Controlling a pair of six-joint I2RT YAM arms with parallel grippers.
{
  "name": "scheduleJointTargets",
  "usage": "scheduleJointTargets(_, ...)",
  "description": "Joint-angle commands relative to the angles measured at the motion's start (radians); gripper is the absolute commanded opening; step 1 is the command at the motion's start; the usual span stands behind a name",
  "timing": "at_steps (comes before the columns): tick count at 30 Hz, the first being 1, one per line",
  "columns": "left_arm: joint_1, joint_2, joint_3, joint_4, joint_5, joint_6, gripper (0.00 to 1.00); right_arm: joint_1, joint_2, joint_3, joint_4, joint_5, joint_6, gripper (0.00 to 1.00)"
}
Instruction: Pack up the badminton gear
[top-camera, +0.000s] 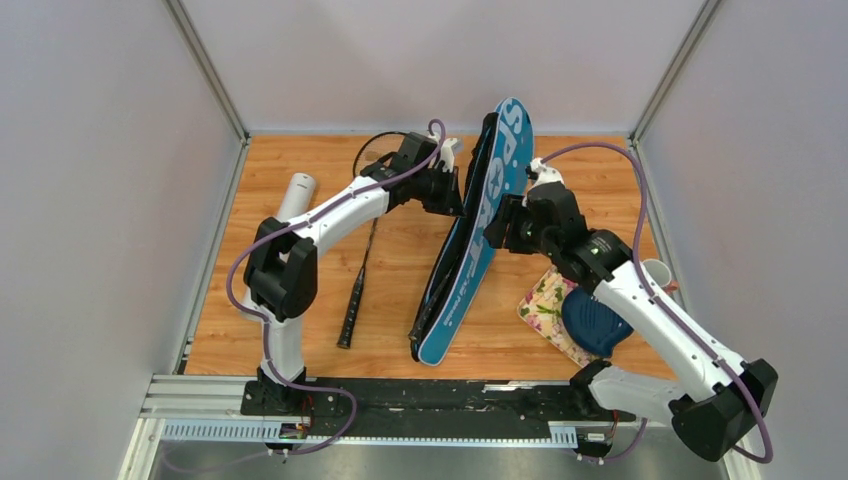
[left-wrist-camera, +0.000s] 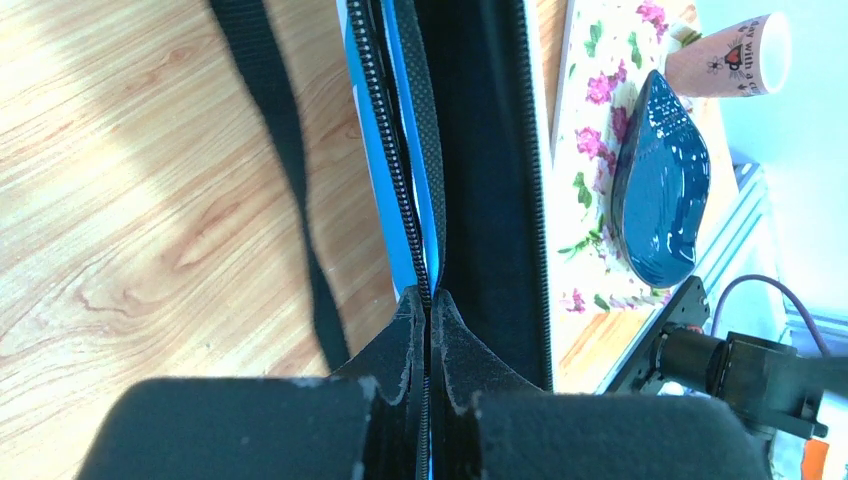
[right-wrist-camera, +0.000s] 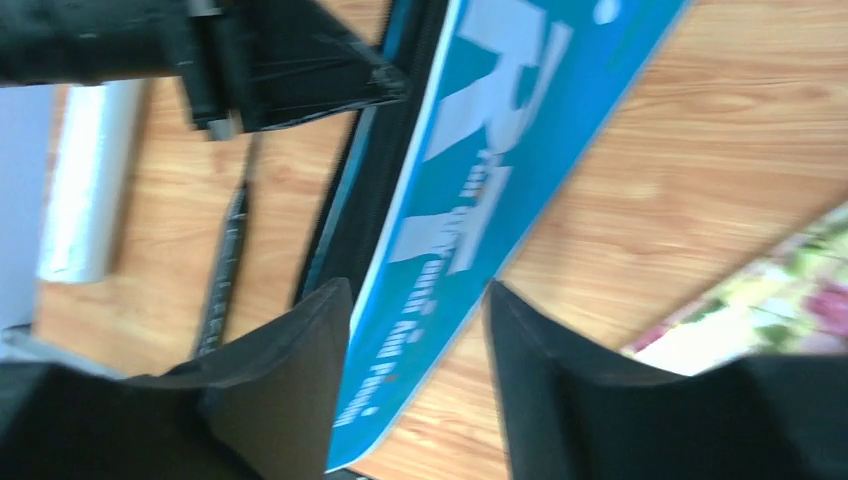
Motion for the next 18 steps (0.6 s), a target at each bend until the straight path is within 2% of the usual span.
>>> scheduleJointTargets(1,-0.01,-0.087,0.006,0.06,-0.003,-0.023,0.0,0.038,0.05,-0.051,0.194,-0.199,0.123,0.53)
scheduleJointTargets(4,-0.016,-0.093,0.006,0.057,-0.012,-0.025,0.0,0.1,0.086,-0.053,0.247,-0.194,0.096,0.52)
scheduleJointTargets(7,-0.022,-0.106,0.006,0.058,-0.026,-0.025,0.0,0.111,0.116,-0.071,0.269,-0.201,0.1,0.38)
scheduleJointTargets(8,-0.022,-0.11,0.007,0.062,-0.024,-0.032,0.0,0.114,0.129,-0.085,0.286,-0.218,0.115,0.31)
scheduleJointTargets(11,-0.037,-0.113,0.03,0.054,-0.043,-0.017,0.0,0.141,0.125,-0.146,0.358,-0.259,0.125,0.29)
scheduleJointTargets(13,-0.051,-0.11,0.043,0.048,-0.038,-0.017,0.0,0.164,0.114,-0.181,0.388,-0.214,0.094,0.29)
scheduleJointTargets(18,-0.06,-0.11,0.038,0.063,-0.031,-0.034,0.0,0.166,0.165,-0.175,0.33,-0.174,0.117,0.27)
